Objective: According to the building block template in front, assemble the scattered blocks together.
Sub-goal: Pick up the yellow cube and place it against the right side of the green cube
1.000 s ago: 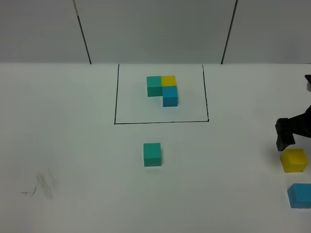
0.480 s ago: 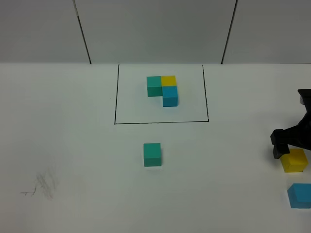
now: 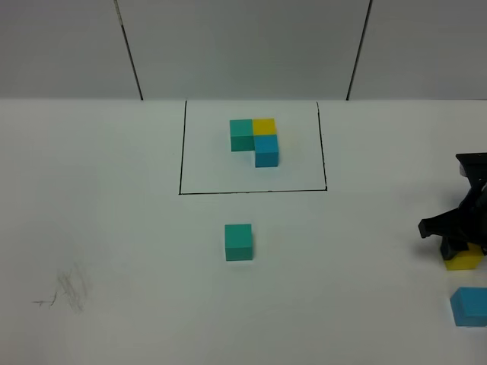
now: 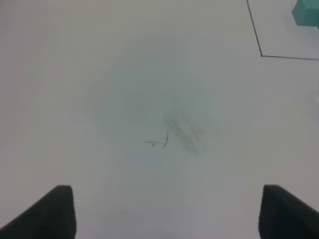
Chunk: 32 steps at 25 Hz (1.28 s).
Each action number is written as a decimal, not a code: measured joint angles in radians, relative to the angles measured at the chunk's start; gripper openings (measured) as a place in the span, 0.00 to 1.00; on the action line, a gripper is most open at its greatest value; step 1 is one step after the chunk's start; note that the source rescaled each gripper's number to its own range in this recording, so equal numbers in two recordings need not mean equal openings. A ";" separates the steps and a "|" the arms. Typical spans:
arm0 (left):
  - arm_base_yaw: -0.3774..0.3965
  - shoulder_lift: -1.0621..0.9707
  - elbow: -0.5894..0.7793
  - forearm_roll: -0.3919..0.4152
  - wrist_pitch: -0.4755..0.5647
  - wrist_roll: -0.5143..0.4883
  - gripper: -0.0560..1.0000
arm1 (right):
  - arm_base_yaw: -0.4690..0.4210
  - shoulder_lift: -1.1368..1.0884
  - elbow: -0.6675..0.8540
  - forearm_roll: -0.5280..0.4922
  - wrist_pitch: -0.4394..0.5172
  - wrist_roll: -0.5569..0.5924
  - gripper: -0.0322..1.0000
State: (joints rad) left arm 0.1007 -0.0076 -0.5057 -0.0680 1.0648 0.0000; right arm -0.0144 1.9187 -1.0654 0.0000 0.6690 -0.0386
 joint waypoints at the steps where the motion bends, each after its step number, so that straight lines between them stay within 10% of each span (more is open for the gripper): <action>1: 0.000 0.000 0.000 0.000 0.000 0.000 0.66 | 0.000 -0.001 0.000 -0.020 0.007 -0.002 0.30; 6: 0.000 0.000 0.000 0.000 0.000 0.000 0.66 | 0.051 -0.086 0.000 -0.131 0.103 -0.107 0.30; 18: 0.000 0.000 0.000 0.000 0.000 0.000 0.66 | 0.452 -0.156 -0.126 -0.072 0.160 -0.867 0.30; 32: 0.000 0.000 0.000 0.000 0.000 0.000 0.66 | 0.586 0.141 -0.495 -0.049 0.343 -0.910 0.30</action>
State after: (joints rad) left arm 0.1007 -0.0076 -0.5057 -0.0680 1.0648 0.0000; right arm 0.5715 2.0599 -1.5607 -0.0488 1.0123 -0.9486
